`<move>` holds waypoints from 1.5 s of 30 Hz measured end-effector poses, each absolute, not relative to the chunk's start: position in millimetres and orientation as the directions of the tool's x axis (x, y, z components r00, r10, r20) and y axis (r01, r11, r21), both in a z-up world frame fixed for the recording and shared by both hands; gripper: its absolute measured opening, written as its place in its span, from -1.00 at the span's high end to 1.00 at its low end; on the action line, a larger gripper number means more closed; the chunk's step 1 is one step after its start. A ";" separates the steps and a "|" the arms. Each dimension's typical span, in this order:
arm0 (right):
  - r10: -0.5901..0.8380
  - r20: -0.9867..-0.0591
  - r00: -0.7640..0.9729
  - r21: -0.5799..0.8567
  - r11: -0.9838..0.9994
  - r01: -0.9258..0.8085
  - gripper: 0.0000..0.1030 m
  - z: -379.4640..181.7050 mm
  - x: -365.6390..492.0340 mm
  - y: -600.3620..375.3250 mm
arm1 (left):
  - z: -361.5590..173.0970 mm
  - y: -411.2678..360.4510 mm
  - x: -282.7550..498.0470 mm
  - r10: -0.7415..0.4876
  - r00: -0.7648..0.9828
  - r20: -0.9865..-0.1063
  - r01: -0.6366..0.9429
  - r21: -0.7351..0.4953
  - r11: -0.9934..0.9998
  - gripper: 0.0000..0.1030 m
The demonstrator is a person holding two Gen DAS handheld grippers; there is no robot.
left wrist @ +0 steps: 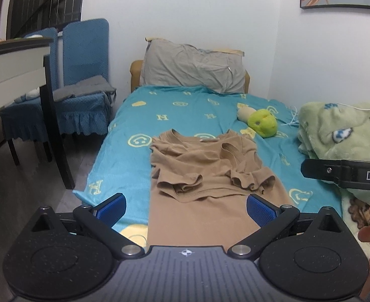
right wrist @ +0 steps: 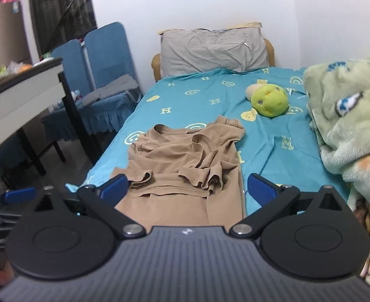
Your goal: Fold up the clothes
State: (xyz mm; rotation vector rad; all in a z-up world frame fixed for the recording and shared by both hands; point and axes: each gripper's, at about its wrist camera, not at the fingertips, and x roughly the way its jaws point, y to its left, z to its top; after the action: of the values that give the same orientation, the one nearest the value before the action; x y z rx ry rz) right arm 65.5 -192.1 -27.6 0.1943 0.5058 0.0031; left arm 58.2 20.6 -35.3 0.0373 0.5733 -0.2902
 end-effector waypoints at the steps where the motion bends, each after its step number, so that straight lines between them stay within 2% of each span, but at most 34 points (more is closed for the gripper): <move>1: 0.046 -0.485 0.873 0.186 0.981 0.052 -1.00 -28.0 65.5 -192.2 | -37.1 20.6 58.8 -0.264 0.792 -0.550 0.281 -0.055 0.958 -0.99; 6: 0.034 -0.532 0.846 0.240 0.964 0.112 -1.00 -33.5 68.3 -202.5 | -52.5 23.9 68.9 -0.295 0.713 -0.636 0.257 -0.154 0.954 -0.99; 11: 0.112 -0.623 0.774 0.428 0.877 0.217 -0.99 -53.5 77.1 -234.2 | -82.5 41.5 91.6 -0.376 0.562 -0.737 0.112 -0.383 0.917 -0.96; 15: 0.240 -0.660 0.712 0.609 0.725 0.321 -0.95 -83.7 79.2 -255.0 | -110.3 42.1 107.1 -0.421 0.469 -0.777 0.021 -0.466 0.884 -0.88; 18: 0.344 -0.635 0.692 0.739 0.531 0.414 -0.85 -111.6 76.4 -266.2 | -130.1 37.2 121.1 -0.420 0.428 -0.800 -0.044 -0.483 0.875 -0.84; 20: 0.380 -0.626 0.681 0.770 0.442 0.461 -0.79 -125.3 75.3 -269.3 | -140.6 37.8 127.6 -0.415 0.430 -0.802 -0.095 -0.497 0.863 -0.81; 24: 0.426 -0.603 0.674 0.797 0.329 0.506 -0.79 -142.4 75.9 -268.3 | -143.6 38.5 133.1 -0.400 0.506 -0.764 -0.131 -0.527 0.840 -0.80; 26: 0.430 -0.599 0.675 0.800 0.308 0.514 -0.79 -146.0 79.5 -265.8 | -145.1 43.0 134.1 -0.407 0.549 -0.730 -0.152 -0.566 0.810 -0.62; 30: 0.393 -0.632 0.668 0.775 0.295 0.559 -0.75 -153.2 91.5 -264.8 | -135.9 54.5 128.0 -0.483 0.646 -0.592 -0.073 -0.677 0.732 -0.62; 31: 0.374 -0.652 0.659 0.758 0.301 0.579 -0.58 -155.9 95.1 -264.2 | -132.8 55.8 126.0 -0.500 0.664 -0.556 -0.044 -0.697 0.716 -0.62; 33: 0.351 -0.672 0.652 0.740 0.301 0.601 -0.49 -161.9 102.7 -263.1 | -132.7 53.6 126.4 -0.513 0.664 -0.544 -0.031 -0.706 0.708 -0.62; 34: 0.343 -0.675 0.653 0.738 0.303 0.603 -0.39 -163.9 106.5 -262.9 | -137.7 52.1 129.5 -0.495 0.649 -0.578 -0.059 -0.687 0.724 -0.61; 36: 0.324 -0.674 0.664 0.738 0.316 0.596 -0.29 -165.2 113.3 -263.2 | -147.9 49.7 135.5 -0.459 0.614 -0.641 -0.115 -0.649 0.752 -0.45; 37: 0.311 -0.678 0.666 0.734 0.325 0.596 -0.24 -165.2 115.6 -263.7 | -154.8 52.4 138.0 -0.452 0.599 -0.661 -0.150 -0.647 0.748 -0.29; 38: 0.300 -0.684 0.665 0.728 0.335 0.598 -0.07 -165.4 117.6 -264.1 | -159.1 55.9 139.4 -0.447 0.597 -0.666 -0.174 -0.652 0.738 -0.13; 39: 0.289 -0.690 0.663 0.721 0.345 0.600 0.07 -165.6 119.7 -264.5 | -162.8 59.4 140.6 -0.444 0.595 -0.670 -0.197 -0.657 0.728 -0.07; 40: 0.281 -0.697 0.660 0.714 0.356 0.603 0.36 -165.7 120.8 -265.5 | -162.5 62.2 140.7 -0.440 0.605 -0.664 -0.206 -0.664 0.718 0.04; 41: 0.276 -0.701 0.658 0.709 0.367 0.602 0.53 -164.9 120.1 -267.0 | -161.0 64.0 140.4 -0.435 0.614 -0.659 -0.205 -0.665 0.718 0.17; 42: 0.271 -0.702 0.659 0.707 0.377 0.599 0.58 -163.2 118.6 -268.4 | -159.4 65.6 140.1 -0.429 0.623 -0.654 -0.203 -0.665 0.718 0.28; 43: 0.266 -0.698 0.664 0.709 0.387 0.590 0.64 -160.8 115.4 -270.7 | -156.6 65.4 138.9 -0.423 0.637 -0.645 -0.190 -0.663 0.724 0.52; 45: 0.252 -0.675 0.694 0.723 0.413 0.553 0.68 -151.5 111.9 -271.3 | -149.6 66.4 137.7 -0.420 0.667 -0.616 -0.165 -0.671 0.723 0.69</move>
State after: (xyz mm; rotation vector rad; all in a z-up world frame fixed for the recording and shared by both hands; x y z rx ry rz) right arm 111.9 -271.3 -151.5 1.1630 0.8266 -0.2192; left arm 137.7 66.4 -149.6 -0.7716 0.8488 -0.1609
